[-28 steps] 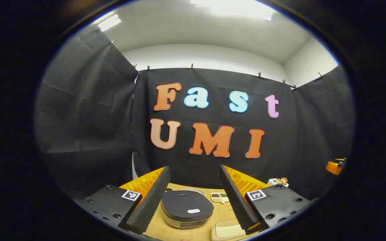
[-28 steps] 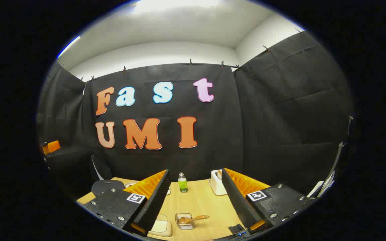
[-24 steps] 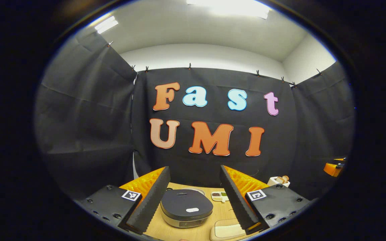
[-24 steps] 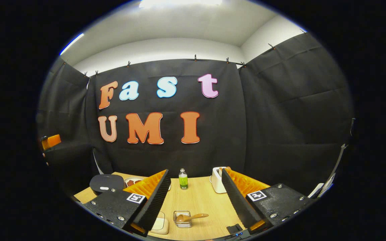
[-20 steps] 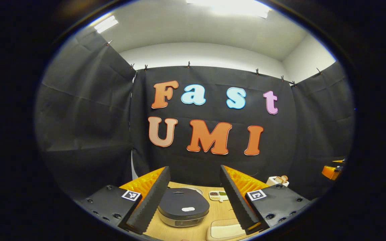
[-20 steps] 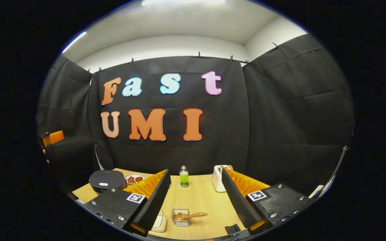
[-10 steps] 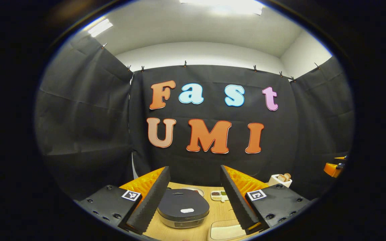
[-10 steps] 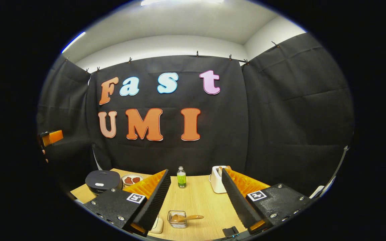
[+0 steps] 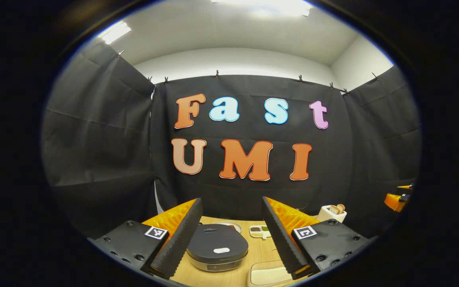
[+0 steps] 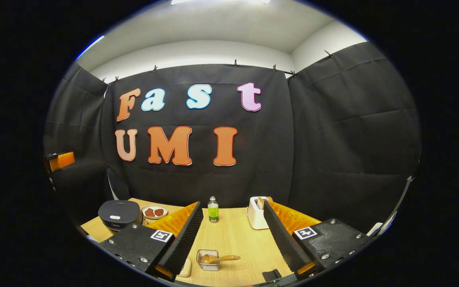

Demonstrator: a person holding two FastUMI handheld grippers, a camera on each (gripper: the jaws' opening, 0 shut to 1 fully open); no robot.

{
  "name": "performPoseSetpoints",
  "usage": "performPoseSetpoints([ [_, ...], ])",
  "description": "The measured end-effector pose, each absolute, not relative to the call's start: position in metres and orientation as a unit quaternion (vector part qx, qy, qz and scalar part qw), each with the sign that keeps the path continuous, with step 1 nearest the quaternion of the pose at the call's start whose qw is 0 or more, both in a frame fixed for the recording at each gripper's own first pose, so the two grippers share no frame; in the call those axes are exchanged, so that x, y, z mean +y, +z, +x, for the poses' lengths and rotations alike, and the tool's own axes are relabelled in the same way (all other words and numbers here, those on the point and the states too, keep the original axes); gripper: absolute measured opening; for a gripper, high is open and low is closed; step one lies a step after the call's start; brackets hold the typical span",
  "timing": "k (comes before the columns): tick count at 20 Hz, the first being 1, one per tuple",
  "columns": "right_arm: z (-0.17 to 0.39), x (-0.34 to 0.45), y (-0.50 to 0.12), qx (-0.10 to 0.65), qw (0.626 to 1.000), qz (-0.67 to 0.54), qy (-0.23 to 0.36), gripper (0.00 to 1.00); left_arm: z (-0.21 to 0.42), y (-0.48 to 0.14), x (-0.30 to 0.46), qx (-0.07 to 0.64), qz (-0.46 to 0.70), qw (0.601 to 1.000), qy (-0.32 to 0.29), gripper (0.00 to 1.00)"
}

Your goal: Close the left gripper, press the button to open the rice cooker; take a wooden spoon from the chopstick holder with the right hand, scoop a spoonful of rice and pour it into the rice cooker, then put the wooden spoon back into the chopstick holder.

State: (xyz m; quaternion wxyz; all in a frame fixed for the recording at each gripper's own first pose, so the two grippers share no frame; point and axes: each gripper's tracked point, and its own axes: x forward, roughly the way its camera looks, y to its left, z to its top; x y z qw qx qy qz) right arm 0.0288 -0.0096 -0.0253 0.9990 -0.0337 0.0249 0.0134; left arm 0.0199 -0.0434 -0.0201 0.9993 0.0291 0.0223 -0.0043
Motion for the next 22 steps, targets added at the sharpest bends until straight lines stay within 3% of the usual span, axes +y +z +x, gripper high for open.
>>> performPoseSetpoints([
  [1, 0.029, -0.009, -0.025, 0.025, 0.999, -0.034, 0.014, 0.95, 0.02, -0.02, -0.042, 0.023, 0.031, 0.999, -0.007, 0.97],
  [6, 0.028, -0.003, -0.026, 0.027, 0.999, -0.032, 0.017, 0.95, 0.017, -0.02, -0.043, 0.025, 0.037, 0.999, -0.022, 0.71],
  [7, 0.029, -0.003, -0.025, 0.026, 0.999, -0.033, 0.017, 0.95, 0.016, -0.017, -0.039, 0.021, 0.038, 0.999, -0.018, 0.72],
  [10, 0.028, -0.001, -0.026, 0.028, 0.999, -0.036, 0.016, 0.95, 0.014, -0.016, -0.034, 0.02, 0.047, 0.999, -0.013, 0.09],
  [13, 0.028, -0.001, -0.028, 0.03, 0.999, -0.037, 0.013, 0.95, 0.018, -0.034, -0.027, 0.035, 0.054, 0.998, -0.015, 0.09],
  [15, 0.027, -0.001, -0.028, 0.032, 0.999, -0.035, 0.013, 0.95, 0.023, -0.044, -0.035, 0.051, 0.047, 0.997, -0.027, 0.0],
  [16, 0.027, -0.001, -0.028, 0.033, 0.999, -0.035, 0.012, 0.95, 0.027, -0.055, -0.035, 0.063, 0.049, 0.996, -0.032, 0.04],
  [20, 0.025, -0.003, -0.029, 0.037, 0.999, -0.039, 0.005, 0.95, 0.05, -0.106, -0.038, 0.112, 0.039, 0.992, -0.046, 0.0],
  [21, 0.025, -0.004, -0.029, 0.037, 0.998, -0.041, 0.003, 0.95, 0.056, -0.119, -0.037, 0.124, 0.035, 0.99, -0.048, 0.04],
  [22, 0.025, -0.005, -0.029, 0.038, 0.998, -0.042, 0.001, 0.95, 0.062, -0.133, -0.038, 0.137, 0.032, 0.989, -0.052, 0.0],
])
